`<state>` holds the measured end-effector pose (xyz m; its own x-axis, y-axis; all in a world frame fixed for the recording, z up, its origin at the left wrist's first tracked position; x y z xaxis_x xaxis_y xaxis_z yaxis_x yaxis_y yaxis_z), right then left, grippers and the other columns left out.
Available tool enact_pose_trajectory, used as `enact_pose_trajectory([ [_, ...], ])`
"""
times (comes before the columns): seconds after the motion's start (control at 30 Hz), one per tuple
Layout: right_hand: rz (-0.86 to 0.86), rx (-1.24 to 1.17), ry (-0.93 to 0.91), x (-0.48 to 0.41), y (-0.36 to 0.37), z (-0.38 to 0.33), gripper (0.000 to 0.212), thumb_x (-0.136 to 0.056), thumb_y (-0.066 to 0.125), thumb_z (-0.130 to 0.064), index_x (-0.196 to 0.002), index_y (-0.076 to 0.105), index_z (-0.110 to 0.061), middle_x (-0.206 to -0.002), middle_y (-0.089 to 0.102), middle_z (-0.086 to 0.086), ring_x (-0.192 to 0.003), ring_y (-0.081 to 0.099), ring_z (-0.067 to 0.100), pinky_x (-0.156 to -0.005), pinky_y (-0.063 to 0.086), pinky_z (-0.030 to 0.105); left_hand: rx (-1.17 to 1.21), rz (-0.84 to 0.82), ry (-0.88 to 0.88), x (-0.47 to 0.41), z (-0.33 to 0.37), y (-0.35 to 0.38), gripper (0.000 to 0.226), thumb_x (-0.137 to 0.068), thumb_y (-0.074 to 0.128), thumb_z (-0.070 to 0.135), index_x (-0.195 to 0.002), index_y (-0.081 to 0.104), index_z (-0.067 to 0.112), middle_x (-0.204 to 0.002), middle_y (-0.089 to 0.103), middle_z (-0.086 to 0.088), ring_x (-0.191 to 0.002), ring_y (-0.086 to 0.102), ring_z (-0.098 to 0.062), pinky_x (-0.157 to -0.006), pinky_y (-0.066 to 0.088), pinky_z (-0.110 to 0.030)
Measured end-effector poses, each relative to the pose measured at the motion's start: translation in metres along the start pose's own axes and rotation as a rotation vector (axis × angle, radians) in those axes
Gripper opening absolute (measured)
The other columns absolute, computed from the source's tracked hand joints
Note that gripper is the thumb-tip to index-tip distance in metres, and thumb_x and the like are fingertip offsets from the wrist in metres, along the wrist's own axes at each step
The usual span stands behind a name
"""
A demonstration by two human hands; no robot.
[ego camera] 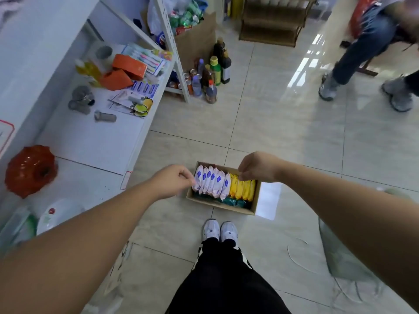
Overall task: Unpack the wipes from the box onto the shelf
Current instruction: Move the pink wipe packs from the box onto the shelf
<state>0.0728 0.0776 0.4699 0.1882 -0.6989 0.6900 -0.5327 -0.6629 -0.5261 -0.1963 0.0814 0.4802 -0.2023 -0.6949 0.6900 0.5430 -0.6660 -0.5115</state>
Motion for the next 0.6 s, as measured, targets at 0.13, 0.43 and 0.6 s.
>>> enact_pose_trajectory([
  [0.13, -0.013, -0.015, 0.071, -0.026, 0.017, 0.03, 0.034, -0.08, 0.081, -0.034, -0.111, 0.074, -0.022, -0.106, 0.069, -0.005, -0.101, 0.062, 0.018, -0.083, 0.047, 0.027, 0.033, -0.097, -0.018, -0.04, -0.012, 0.043, 0.012, -0.087, 0.075, 0.029, -0.092, 0.074, 0.018, -0.088, 0.076, -0.002, -0.081, 0.07, -0.016, -0.069, 0.049, -0.025],
  [0.43, 0.062, -0.189, 0.179, -0.12, 0.078, 0.112, 0.02, -0.078, 0.084, -0.03, -0.092, 0.072, -0.023, -0.096, 0.068, -0.003, -0.093, 0.062, 0.019, -0.076, 0.041, 0.024, 0.177, -0.209, -0.118, -0.142, -0.076, 0.14, 0.013, -0.087, 0.077, 0.026, -0.076, 0.07, 0.023, -0.093, 0.078, -0.007, -0.091, 0.072, -0.024, -0.084, 0.053, -0.031],
  [0.6, 0.036, -0.185, 0.213, -0.174, 0.127, 0.157, 0.02, -0.079, 0.082, -0.034, -0.092, 0.07, -0.026, -0.088, 0.068, -0.005, -0.086, 0.064, 0.021, -0.067, 0.042, 0.025, 0.212, -0.181, -0.177, -0.195, -0.122, 0.18, 0.018, -0.089, 0.075, 0.034, -0.074, 0.069, 0.027, -0.096, 0.078, -0.01, -0.091, 0.073, -0.022, -0.066, 0.045, -0.022],
])
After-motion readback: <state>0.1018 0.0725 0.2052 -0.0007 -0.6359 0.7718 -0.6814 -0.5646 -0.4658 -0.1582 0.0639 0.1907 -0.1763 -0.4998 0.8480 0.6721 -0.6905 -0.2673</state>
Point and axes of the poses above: each hand's wrist, its own x-axis away from the middle knuckle, its own y-axis out of the palm, z = x × y, the point moved 4 cm from there along -x, towards the middle knuckle
